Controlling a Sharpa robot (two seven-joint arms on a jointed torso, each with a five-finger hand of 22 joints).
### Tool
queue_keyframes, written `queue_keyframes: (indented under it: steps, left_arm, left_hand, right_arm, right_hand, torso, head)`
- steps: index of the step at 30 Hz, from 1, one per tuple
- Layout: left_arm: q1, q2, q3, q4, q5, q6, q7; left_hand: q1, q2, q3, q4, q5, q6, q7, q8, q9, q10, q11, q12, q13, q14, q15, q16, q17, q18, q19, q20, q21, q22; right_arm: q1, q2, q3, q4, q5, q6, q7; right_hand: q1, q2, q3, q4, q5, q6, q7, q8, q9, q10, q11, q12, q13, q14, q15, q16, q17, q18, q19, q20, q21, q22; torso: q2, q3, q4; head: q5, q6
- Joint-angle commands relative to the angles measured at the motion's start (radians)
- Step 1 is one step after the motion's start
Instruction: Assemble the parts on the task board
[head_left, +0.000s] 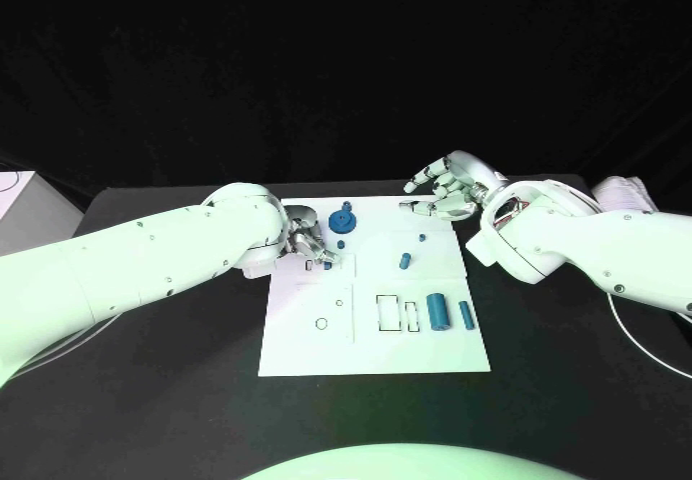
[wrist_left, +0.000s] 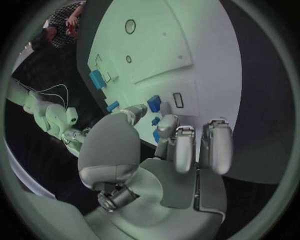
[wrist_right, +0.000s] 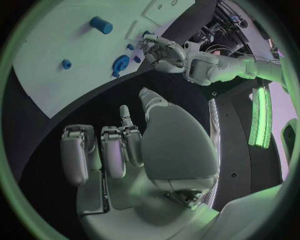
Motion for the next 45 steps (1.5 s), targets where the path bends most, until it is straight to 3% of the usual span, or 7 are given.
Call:
queue_keyframes:
  steps: [1,8,15,25,31,34,45]
  left_arm:
    - [0.0,-0.001,0.001,0.002,0.007,-0.023,-0.007]
    - [-0.001,-0.009,0.006,0.011,0.007,-0.052,-0.008]
    - [-0.001,-0.025,0.021,0.034,0.041,-0.072,-0.003]
    - [0.011,-0.081,0.094,0.073,0.124,-0.034,-0.006]
    - [0.051,-0.086,0.112,-0.005,0.114,-0.005,-0.016]
    - [0.063,-0.076,0.115,-0.053,0.107,0.002,-0.018]
    - [0.076,-0.014,0.115,-0.186,0.101,0.028,-0.014]
  left_hand:
    - [-0.02,0.003,-0.024,0.001,-0.063,0.005,0.004,-0.007,0.002,-0.004,0.002,-0.004,0.003,0.106,0.001,0.004,0.263,-0.004,-0.006,0.003,-0.005,0.051]
    - [-0.052,0.021,-0.087,0.002,-0.19,0.01,0.002,-0.013,0.01,-0.001,0.0,-0.002,0.008,0.106,0.0,0.004,0.263,-0.004,-0.003,0.002,-0.004,0.056]
    - [-0.055,0.026,-0.096,0.002,-0.198,0.011,0.002,-0.013,0.012,0.0,0.0,-0.001,0.011,0.106,0.0,0.004,0.263,-0.005,-0.002,0.002,-0.003,0.058]
    - [0.027,0.043,-0.1,-0.001,-0.179,-0.02,0.012,-0.026,0.021,-0.032,0.009,-0.021,-0.02,0.106,0.007,0.004,0.263,0.004,-0.028,0.005,-0.021,0.021]
    - [0.074,0.046,-0.113,-0.001,-0.177,-0.084,0.047,-0.094,-0.021,-0.071,0.039,-0.036,-0.048,0.096,0.033,-0.011,0.242,0.01,-0.051,0.024,-0.037,-0.008]
    - [0.076,0.047,-0.114,-0.001,-0.177,-0.085,0.049,-0.099,-0.026,-0.072,0.04,-0.036,-0.049,0.096,0.034,-0.011,0.243,0.01,-0.051,0.026,-0.037,-0.007]
    - [0.082,0.05,-0.114,-0.001,-0.176,-0.084,0.05,-0.105,-0.033,-0.072,0.042,-0.033,-0.047,0.097,0.036,-0.009,0.245,0.009,-0.048,0.028,-0.035,-0.003]
  right_arm:
    - [-0.001,0.0,0.001,0.0,-0.002,0.008,0.005]
    - [-0.001,0.001,0.001,-0.002,-0.002,0.007,0.007]
    - [-0.002,0.002,0.001,-0.006,-0.002,0.005,0.008]
    - [-0.003,0.002,0.0,-0.025,0.005,0.0,0.011]
    - [-0.003,0.005,0.0,-0.04,0.007,-0.001,0.01]
    - [-0.003,0.007,0.0,-0.044,0.008,-0.001,0.009]
    - [-0.003,0.015,0.0,-0.047,0.008,0.002,0.009]
  right_hand:
    - [-0.012,-0.001,-0.005,0.001,0.005,-0.006,0.001,0.006,0.0,0.018,0.003,-0.005,0.183,0.087,0.003,-0.003,0.186,0.008,0.061,0.005,-0.004,0.202]
    - [-0.015,-0.003,-0.008,0.0,0.001,-0.008,0.001,0.006,0.0,0.015,0.003,-0.009,0.18,0.086,0.003,-0.005,0.181,0.009,0.059,0.005,-0.009,0.198]
    - [-0.016,-0.003,-0.009,0.0,0.0,-0.009,0.001,0.006,0.0,0.013,0.003,-0.011,0.179,0.086,0.003,-0.006,0.179,0.01,0.058,0.005,-0.011,0.197]
    - [-0.016,-0.003,-0.009,0.0,0.0,-0.009,0.001,0.006,0.0,0.013,0.003,-0.011,0.179,0.086,0.003,-0.006,0.179,0.01,0.058,0.005,-0.011,0.197]
    - [-0.018,-0.002,-0.011,0.0,-0.002,-0.011,0.002,0.006,-0.001,0.012,0.003,-0.012,0.178,0.086,0.003,-0.006,0.179,0.01,0.058,0.005,-0.011,0.197]
    - [-0.018,-0.002,-0.011,0.0,-0.002,-0.011,0.002,0.006,-0.001,0.012,0.003,-0.012,0.178,0.086,0.003,-0.006,0.179,0.01,0.058,0.005,-0.011,0.197]
    - [-0.018,-0.002,-0.011,-0.001,-0.002,-0.011,0.002,0.006,-0.001,0.013,0.003,-0.012,0.178,0.086,0.003,-0.006,0.18,0.009,0.059,0.005,-0.01,0.198]
  torso:
    - [0.001,-0.0005,0.0004]
    - [0.0,-0.0008,-0.0008]
    - [-0.001,-0.0012,-0.0013]
    - [-0.005,0.001,0.0022]
    - [-0.005,-0.0006,0.0015]
    - [-0.002,0.0004,0.0007]
    - [0.01,-0.0028,-0.0006]
  head:
    - [0.0,0.002]
    - [0.0,0.004]
    - [0.0,0.011]
    - [0.003,0.025]
    - [0.007,0.034]
    - [0.008,0.04]
    - [0.013,0.05]
